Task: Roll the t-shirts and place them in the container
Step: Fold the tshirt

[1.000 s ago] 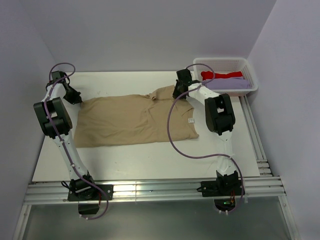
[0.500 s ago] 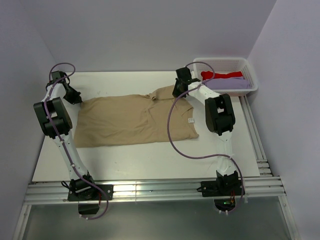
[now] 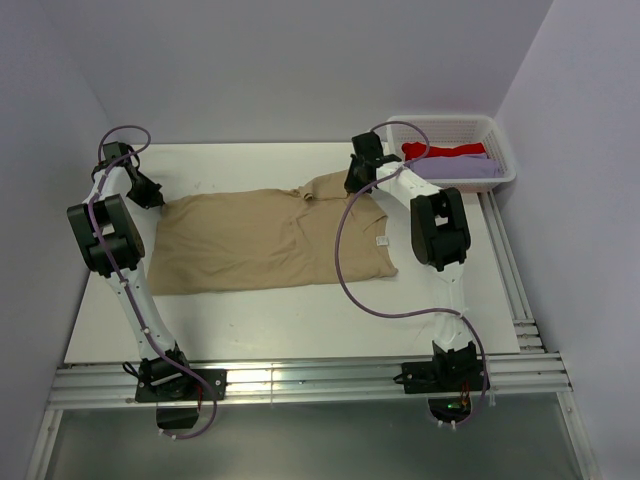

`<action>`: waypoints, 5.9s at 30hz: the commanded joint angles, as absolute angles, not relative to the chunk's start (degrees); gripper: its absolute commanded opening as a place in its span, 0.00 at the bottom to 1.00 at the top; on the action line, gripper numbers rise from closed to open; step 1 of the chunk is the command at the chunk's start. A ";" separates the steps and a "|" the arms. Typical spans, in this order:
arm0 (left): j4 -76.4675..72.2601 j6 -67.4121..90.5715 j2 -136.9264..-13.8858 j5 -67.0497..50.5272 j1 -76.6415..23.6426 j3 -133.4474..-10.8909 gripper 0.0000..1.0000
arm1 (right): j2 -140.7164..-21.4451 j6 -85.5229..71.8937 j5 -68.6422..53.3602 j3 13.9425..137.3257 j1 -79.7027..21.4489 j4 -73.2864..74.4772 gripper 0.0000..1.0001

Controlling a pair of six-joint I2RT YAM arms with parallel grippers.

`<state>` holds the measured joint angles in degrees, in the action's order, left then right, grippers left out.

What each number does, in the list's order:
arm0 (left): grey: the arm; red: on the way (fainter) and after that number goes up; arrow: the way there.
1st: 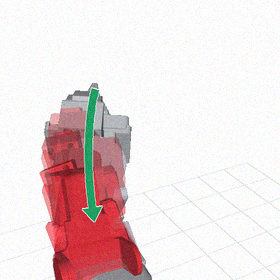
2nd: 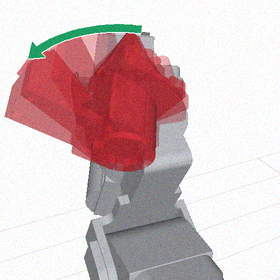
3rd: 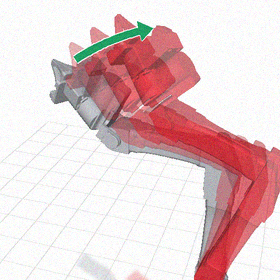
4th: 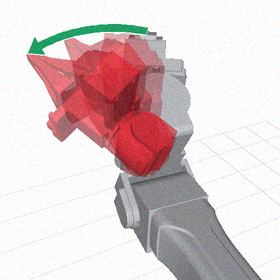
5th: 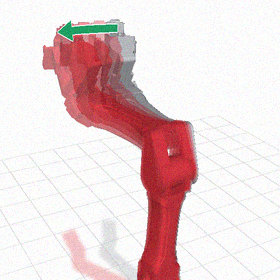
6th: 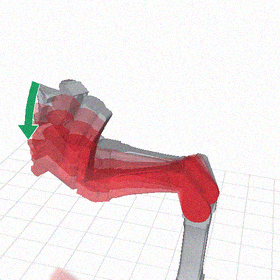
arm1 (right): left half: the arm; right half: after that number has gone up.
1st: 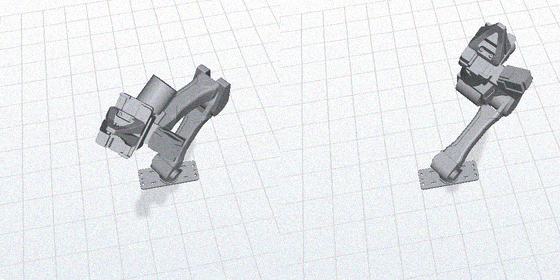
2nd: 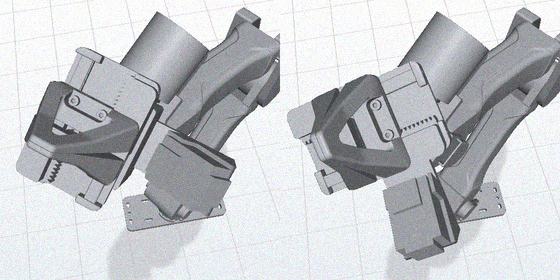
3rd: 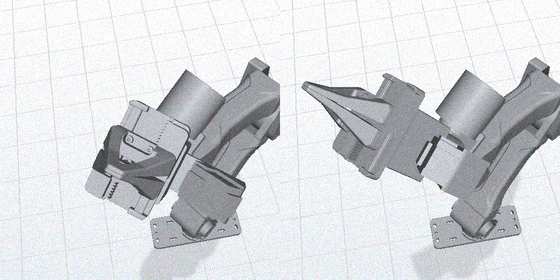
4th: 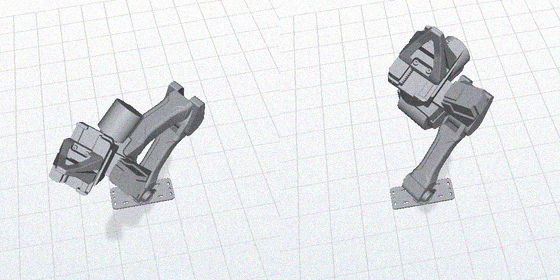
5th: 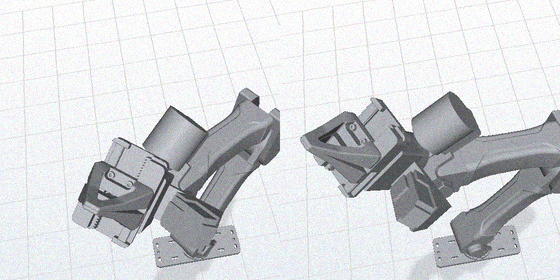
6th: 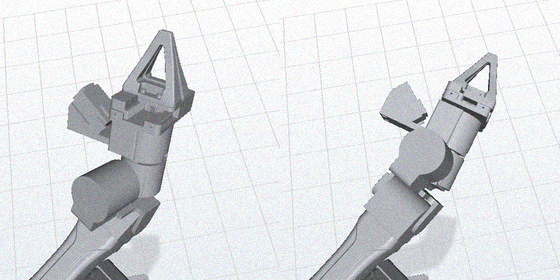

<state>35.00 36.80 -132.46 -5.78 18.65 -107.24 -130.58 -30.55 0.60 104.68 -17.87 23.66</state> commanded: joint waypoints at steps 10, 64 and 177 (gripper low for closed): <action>35.60 35.68 -128.50 -6.42 18.37 -108.46 0.00 | -127.88 -30.67 0.26 106.61 -18.28 23.38 0.22; 35.60 35.51 -128.32 -6.24 18.37 -108.19 0.00 | -130.69 -30.50 -1.06 103.71 -17.31 21.09 0.25; 27.68 34.01 -98.98 -8.18 25.66 -74.18 0.00 | -83.85 -37.71 -26.37 71.90 -8.44 17.05 0.00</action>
<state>26.52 34.92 -103.57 -11.05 25.30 -74.56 -86.87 -38.26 -26.17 72.42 -8.84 18.85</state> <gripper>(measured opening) 0.011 0.006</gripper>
